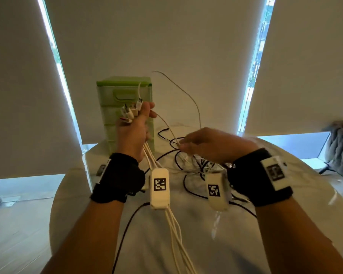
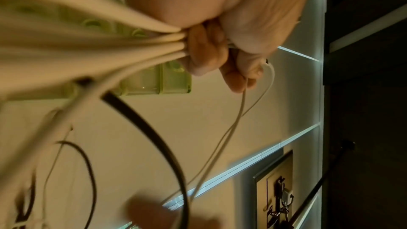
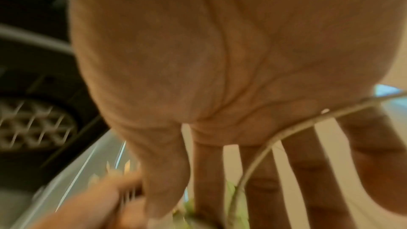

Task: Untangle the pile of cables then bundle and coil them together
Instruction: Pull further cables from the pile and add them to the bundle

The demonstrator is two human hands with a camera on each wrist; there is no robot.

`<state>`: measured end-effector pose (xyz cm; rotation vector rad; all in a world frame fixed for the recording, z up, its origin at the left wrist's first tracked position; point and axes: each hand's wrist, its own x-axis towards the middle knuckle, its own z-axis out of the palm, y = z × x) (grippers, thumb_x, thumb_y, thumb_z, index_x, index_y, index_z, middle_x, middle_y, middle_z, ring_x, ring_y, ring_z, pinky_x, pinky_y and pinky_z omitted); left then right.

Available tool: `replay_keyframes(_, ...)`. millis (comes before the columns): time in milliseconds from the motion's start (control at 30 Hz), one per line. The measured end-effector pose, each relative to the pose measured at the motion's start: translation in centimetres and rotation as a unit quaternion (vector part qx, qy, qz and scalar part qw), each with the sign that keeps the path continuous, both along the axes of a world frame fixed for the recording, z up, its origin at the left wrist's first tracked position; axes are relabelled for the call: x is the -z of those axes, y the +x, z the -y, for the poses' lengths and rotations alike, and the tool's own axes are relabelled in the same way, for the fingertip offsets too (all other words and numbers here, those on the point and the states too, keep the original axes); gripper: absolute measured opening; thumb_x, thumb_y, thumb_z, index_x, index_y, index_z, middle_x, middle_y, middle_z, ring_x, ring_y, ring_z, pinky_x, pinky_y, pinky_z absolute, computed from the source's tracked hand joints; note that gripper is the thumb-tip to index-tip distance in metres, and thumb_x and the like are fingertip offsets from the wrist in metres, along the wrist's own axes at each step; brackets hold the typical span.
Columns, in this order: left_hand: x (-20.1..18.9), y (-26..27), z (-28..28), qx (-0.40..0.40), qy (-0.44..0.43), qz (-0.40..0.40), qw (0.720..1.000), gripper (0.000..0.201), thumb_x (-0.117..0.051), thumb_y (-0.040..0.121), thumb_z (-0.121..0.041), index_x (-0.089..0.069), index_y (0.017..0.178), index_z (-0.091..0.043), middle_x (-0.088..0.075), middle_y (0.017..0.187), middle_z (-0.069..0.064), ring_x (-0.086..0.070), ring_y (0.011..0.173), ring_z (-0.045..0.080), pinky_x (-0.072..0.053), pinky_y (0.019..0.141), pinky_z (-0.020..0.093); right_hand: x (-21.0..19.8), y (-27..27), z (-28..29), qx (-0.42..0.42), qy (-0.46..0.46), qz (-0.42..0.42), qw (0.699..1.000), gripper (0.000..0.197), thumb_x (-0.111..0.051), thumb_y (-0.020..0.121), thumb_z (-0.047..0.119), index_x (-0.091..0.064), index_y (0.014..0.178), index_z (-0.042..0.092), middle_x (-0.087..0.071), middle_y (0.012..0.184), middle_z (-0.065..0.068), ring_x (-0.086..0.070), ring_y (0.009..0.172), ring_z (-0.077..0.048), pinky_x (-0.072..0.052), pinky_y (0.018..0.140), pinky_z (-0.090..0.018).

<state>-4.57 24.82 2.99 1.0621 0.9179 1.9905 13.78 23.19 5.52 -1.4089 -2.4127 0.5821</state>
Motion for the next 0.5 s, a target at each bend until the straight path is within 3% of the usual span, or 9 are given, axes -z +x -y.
replay_keyframes(100, -2.2, -1.9, 0.5, -0.012, -0.013, 0.015, 1.0, 0.024, -0.061, 0.093, -0.026, -0.067, 0.07, -0.021, -0.055, 0.068, 0.0, -0.027, 0.037, 0.002, -0.021, 0.035, 0.016, 2.2, 0.6, -0.3, 0.013, -0.018, 0.071, 0.997, 0.029, -0.045, 0.096, 0.049, -0.066, 0.083, 0.034, -0.063, 0.081, 0.012, -0.06, 0.086, -0.014, -0.046, 0.087, -0.032)
replay_keyframes(200, -4.4, -3.2, 1.4, -0.01, -0.013, -0.011, 1.0, 0.017, -0.06, 0.094, -0.027, -0.066, 0.08, -0.019, -0.06, 0.073, -0.002, -0.028, 0.037, 0.001, -0.024, 0.035, 0.015, 2.5, 1.8, -0.8, 0.021, -0.014, 0.096, 0.995, 0.028, -0.047, 0.098, 0.044, -0.063, 0.076, 0.036, -0.057, 0.074, 0.016, -0.055, 0.083, -0.015, -0.042, 0.084, -0.028)
replay_keyframes(267, -5.3, -3.1, 2.1, -0.014, -0.02, -0.026, 0.999, 0.016, -0.06, 0.094, -0.029, -0.066, 0.083, -0.019, -0.062, 0.076, -0.002, -0.029, 0.036, 0.001, -0.025, 0.035, 0.015, 1.6, 2.0, -0.7, 0.027, -0.003, 0.113, 0.993, 0.02, -0.051, 0.096, 0.041, -0.069, 0.099, 0.036, -0.058, 0.082, 0.017, -0.053, 0.087, -0.014, -0.04, 0.085, -0.027)
replay_keyframes(300, -5.7, -2.8, 2.5, -0.017, -0.021, -0.03, 0.999, 0.016, -0.06, 0.094, -0.03, -0.066, 0.083, -0.02, -0.063, 0.077, -0.002, -0.029, 0.037, 0.002, -0.024, 0.035, 0.016, 1.0, 2.0, -0.4, 0.034, 0.005, 0.124, 0.992, 0.025, -0.054, 0.095, 0.038, -0.065, 0.117, 0.035, -0.062, 0.095, 0.013, -0.055, 0.094, -0.014, -0.041, 0.09, -0.028)
replay_keyframes(367, -6.5, -2.2, 3.0, -0.012, -0.029, -0.056, 0.998, 0.017, -0.059, 0.093, -0.033, -0.068, 0.083, -0.022, -0.064, 0.08, -0.004, -0.027, 0.041, 0.003, -0.023, 0.036, 0.017, -0.2, 1.5, 0.4, 0.024, 0.011, 0.091, 0.995, 0.043, -0.06, 0.092, 0.032, -0.053, 0.134, 0.035, -0.062, 0.12, 0.007, -0.057, 0.107, -0.014, -0.041, 0.098, -0.029)
replay_keyframes(500, -7.8, -0.6, 4.7, 0.026, -0.03, -0.127, 0.991, 0.019, -0.058, 0.095, -0.033, -0.069, 0.084, -0.023, -0.066, 0.073, -0.008, -0.025, 0.043, 0.005, -0.021, 0.037, 0.017, -2.2, 0.2, 3.3, -0.054, -0.058, -0.15, 0.986, 0.033, -0.056, 0.096, 0.026, -0.057, 0.129, 0.026, -0.066, 0.113, 0.002, -0.062, 0.102, -0.013, -0.046, 0.079, -0.017)
